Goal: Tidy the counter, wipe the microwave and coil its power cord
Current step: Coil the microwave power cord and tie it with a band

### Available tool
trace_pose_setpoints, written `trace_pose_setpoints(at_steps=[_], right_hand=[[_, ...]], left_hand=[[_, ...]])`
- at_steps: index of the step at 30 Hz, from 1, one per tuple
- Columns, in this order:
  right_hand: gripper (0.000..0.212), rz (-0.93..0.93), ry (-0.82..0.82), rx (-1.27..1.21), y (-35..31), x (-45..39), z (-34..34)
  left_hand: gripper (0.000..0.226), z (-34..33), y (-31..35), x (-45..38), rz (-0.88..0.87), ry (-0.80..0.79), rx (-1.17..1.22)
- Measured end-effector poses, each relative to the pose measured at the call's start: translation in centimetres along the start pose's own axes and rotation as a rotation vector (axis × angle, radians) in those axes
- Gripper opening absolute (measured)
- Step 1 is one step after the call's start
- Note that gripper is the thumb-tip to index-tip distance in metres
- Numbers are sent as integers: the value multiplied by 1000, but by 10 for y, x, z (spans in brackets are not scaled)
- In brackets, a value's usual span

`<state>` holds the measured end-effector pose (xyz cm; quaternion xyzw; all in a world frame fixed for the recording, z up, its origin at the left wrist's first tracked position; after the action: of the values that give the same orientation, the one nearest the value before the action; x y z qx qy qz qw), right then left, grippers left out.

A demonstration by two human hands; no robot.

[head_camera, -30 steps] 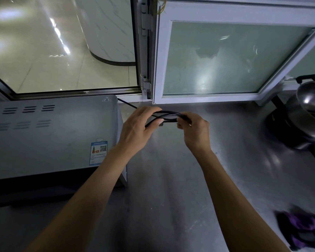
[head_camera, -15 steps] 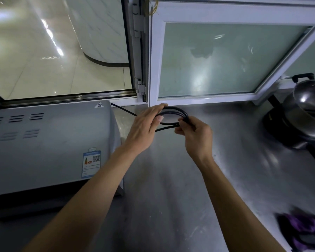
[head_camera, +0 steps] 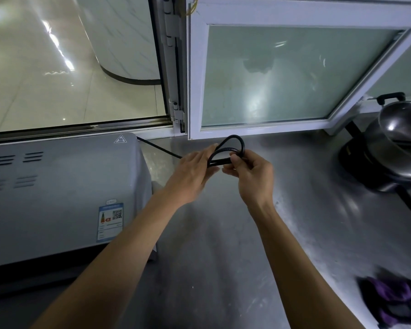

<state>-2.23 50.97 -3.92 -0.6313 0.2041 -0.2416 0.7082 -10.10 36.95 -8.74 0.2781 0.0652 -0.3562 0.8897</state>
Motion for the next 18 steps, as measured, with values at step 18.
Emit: trace_pose_setpoints(at_steps=[18], right_hand=[[27,-45,-64,-2,-8,-16,0]], left_hand=[[26,8,13,1,80,13,-14]])
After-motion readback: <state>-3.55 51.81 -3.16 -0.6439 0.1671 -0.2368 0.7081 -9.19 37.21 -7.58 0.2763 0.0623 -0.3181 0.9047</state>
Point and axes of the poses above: each hand's wrist, its own x-axis away from the middle knuckle, its own z-axis out of the back of the hand, y = z × x, the point moved 3 cm from there along -x, towards the middle knuckle, and after that the axes turned 5 degrees about y, right-handed, at the moved point
